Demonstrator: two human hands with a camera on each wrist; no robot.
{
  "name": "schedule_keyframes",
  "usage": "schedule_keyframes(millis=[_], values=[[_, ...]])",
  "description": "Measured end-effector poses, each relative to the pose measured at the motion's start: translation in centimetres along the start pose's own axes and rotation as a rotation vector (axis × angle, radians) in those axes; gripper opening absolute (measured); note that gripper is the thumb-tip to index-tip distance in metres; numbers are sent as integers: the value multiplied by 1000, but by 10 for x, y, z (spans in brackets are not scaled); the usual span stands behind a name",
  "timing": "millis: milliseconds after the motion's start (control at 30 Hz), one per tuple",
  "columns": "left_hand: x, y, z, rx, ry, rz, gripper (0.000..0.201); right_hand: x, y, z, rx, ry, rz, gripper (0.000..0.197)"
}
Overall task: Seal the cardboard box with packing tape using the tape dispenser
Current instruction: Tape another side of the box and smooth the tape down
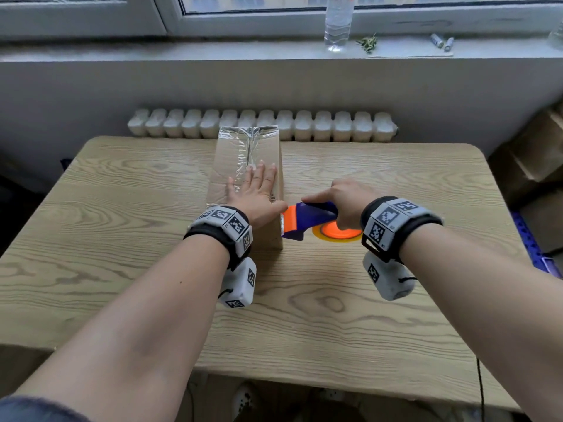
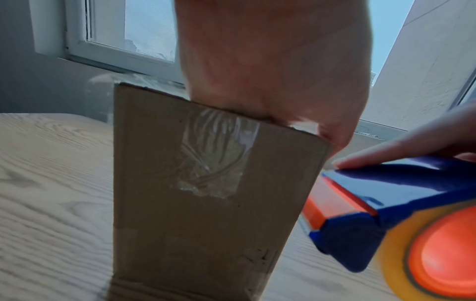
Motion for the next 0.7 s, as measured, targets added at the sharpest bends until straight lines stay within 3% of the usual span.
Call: schedule_keyframes(millis=[233,400,533,700], values=[[-1,7,1,24,7,20,99,-8,-4,4,-11,-25,7,73],[-2,7,1,30,-3,25,101,-9,5,-8,-59,-125,-75,71],[-1,7,1,23,2,19,104,-12,8,-30,55,-212,-101,61],[1,6,2,41,24,-1,103,-14,35,-43,-161,-179,-243,55]])
Point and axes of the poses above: each hand's wrist, its own x-axis away from the middle knuckle, its own z-axis out of the back of the hand, y = z × x, the point moved 6 cm from there along -x, towards the middle knuckle, and after that the axes turned 8 degrees about -y, right-handed, at the moved point
